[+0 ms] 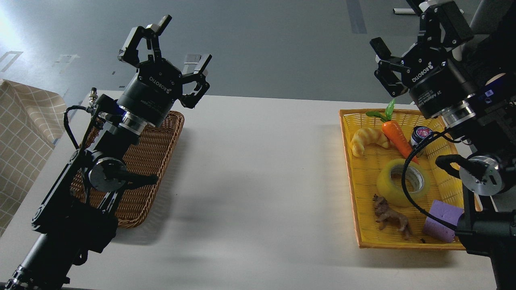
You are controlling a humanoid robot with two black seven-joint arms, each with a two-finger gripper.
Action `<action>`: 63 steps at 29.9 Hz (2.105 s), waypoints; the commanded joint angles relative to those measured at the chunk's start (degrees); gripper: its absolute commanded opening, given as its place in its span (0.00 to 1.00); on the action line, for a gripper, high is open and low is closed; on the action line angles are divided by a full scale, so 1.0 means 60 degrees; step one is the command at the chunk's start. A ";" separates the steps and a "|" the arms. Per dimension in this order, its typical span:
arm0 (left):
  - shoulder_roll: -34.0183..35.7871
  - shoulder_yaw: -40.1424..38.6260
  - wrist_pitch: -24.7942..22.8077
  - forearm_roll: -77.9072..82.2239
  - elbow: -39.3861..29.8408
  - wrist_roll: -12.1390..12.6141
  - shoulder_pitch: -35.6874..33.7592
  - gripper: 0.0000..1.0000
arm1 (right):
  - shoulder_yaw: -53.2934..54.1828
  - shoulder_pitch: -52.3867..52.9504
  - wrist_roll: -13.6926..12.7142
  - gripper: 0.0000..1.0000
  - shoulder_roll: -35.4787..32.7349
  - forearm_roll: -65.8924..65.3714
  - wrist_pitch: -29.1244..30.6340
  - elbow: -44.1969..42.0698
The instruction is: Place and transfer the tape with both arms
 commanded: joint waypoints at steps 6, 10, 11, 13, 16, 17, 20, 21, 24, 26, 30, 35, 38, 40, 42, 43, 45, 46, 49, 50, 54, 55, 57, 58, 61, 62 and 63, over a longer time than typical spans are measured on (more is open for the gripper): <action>0.0057 0.0042 -0.0132 0.0000 -0.0027 -0.0002 0.0001 1.00 | -0.0016 -0.0024 0.0011 0.99 0.0014 0.0000 0.0001 0.0000; -0.0002 0.0027 -0.0045 0.0000 -0.0026 -0.0002 -0.0013 1.00 | -0.0016 -0.0024 0.0011 0.99 0.0014 0.0000 0.0001 0.0000; -0.0002 0.0027 -0.0031 0.0000 -0.0026 -0.0002 -0.0014 1.00 | -0.0016 -0.0038 0.0011 0.99 0.0014 0.0000 0.0001 0.0000; -0.0016 -0.0002 -0.0103 0.0000 -0.0026 -0.0031 -0.0014 1.00 | -0.0016 -0.0053 0.0011 0.99 0.0014 0.0014 0.0030 0.0015; -0.0031 -0.0017 -0.0148 0.0000 -0.0026 -0.0032 -0.0086 1.00 | -0.0016 -0.0053 0.0026 0.99 0.0014 0.0015 0.0175 0.0058; -0.0045 -0.0031 -0.0148 0.0000 -0.0026 -0.0061 -0.0159 1.00 | -0.0001 -0.0053 0.0055 0.99 0.0014 0.0015 0.0379 0.0073; -0.0060 -0.0192 -0.0191 -0.0015 -0.0056 -0.0207 -0.0262 1.00 | 0.0013 -0.0053 0.0245 0.99 0.0014 0.0015 0.0820 0.0088; -0.0060 -0.0207 -0.0235 -0.0029 -0.0070 -0.0280 -0.0292 1.00 | 0.0028 -0.0053 0.0318 0.99 0.0014 0.0015 0.0908 0.0088; -0.0089 -0.0193 -0.0645 -0.0030 -0.0260 -0.0646 -0.0248 1.00 | 0.0057 -0.0053 0.0538 0.99 0.0073 0.0015 0.1041 0.0088; -0.0090 -0.0149 -0.0705 -0.0015 -0.0319 -0.0647 -0.0131 1.00 | 0.0072 -0.0053 0.0539 0.99 0.0102 0.0015 0.1041 0.0073; -0.0090 -0.0119 -0.0646 0.0000 -0.0305 -0.0618 -0.0116 1.00 | 0.0087 -0.0053 0.0539 0.99 0.0102 0.0015 0.1041 0.0073; -0.0089 -0.0046 -0.0631 0.0044 -0.0319 -0.0588 -0.0116 1.00 | 0.0101 -0.0053 0.0539 0.99 0.0102 0.0015 0.1011 0.0073; -0.0075 -0.0061 -0.0617 0.0044 -0.0319 -0.0603 -0.0087 1.00 | 0.0101 -0.0053 0.0539 0.99 0.0117 0.0015 0.0982 0.0073; -0.0090 -0.0075 -0.0631 0.0044 -0.0334 -0.0603 0.0074 1.00 | 0.0101 -0.0053 0.0539 0.99 0.0117 0.0015 0.0953 0.0073; -0.0090 -0.0075 -0.0646 0.0058 -0.0349 -0.0603 0.0147 1.00 | 0.0101 -0.0039 0.0539 0.99 0.0117 0.0015 0.0953 0.0073; -0.0090 -0.0075 -0.0646 0.0058 -0.0407 -0.0603 0.0220 1.00 | 0.0101 -0.0038 0.0539 0.99 0.0117 0.0015 0.0938 0.0088; -0.0075 -0.0075 -0.0631 0.0058 -0.0437 -0.0603 0.0279 1.00 | 0.0101 -0.0038 0.0539 0.99 0.0117 0.0015 0.0924 0.0088; -0.0075 -0.0075 -0.0646 0.0058 -0.0437 -0.0588 0.0279 1.00 | 0.0101 -0.0038 0.0539 0.99 0.0117 0.0015 0.0924 0.0088; -0.0075 -0.0075 -0.0631 0.0058 -0.0451 -0.0588 0.0279 1.00 | 0.0101 -0.0038 0.0539 0.99 0.0131 0.0015 0.0924 0.0088; -0.0075 -0.0075 -0.0631 0.0058 -0.0451 -0.0588 0.0279 1.00 | 0.0101 -0.0038 0.0539 0.99 0.0131 0.0015 0.0909 0.0088; -0.0075 -0.0075 -0.0617 0.0058 -0.0466 -0.0603 0.0279 1.00 | 0.0057 -0.0053 0.0524 0.99 0.0131 0.0000 0.0924 0.0088; -0.0075 -0.0075 -0.0617 0.0058 -0.0466 -0.0588 0.0294 1.00 | 0.0057 -0.0053 0.0524 0.99 0.0131 0.0000 0.0924 0.0088; -0.0090 -0.0075 -0.0602 0.0058 -0.0466 -0.0603 0.0294 1.00 | 0.0057 -0.0068 0.0524 0.99 0.0146 0.0000 0.0923 0.0132; -0.0104 -0.0090 -0.0602 0.0058 -0.0466 -0.0603 0.0294 1.00 | 0.0057 -0.0053 0.0524 0.99 0.0132 0.0000 0.0909 0.0146; -0.0104 -0.0090 -0.0587 0.0058 -0.0466 -0.0603 0.0279 1.00 | 0.0057 -0.0068 0.0524 0.99 0.0132 0.0000 0.0909 0.0147; -0.0104 -0.0090 -0.0587 0.0058 -0.0466 -0.0603 0.0279 1.00 | 0.0057 -0.0068 0.0524 0.99 0.0131 0.0000 0.0923 0.0147; -0.0104 -0.0090 -0.0587 0.0058 -0.0466 -0.0603 0.0279 1.00 | 0.0057 -0.0068 0.0524 0.99 0.0131 0.0000 0.0909 0.0147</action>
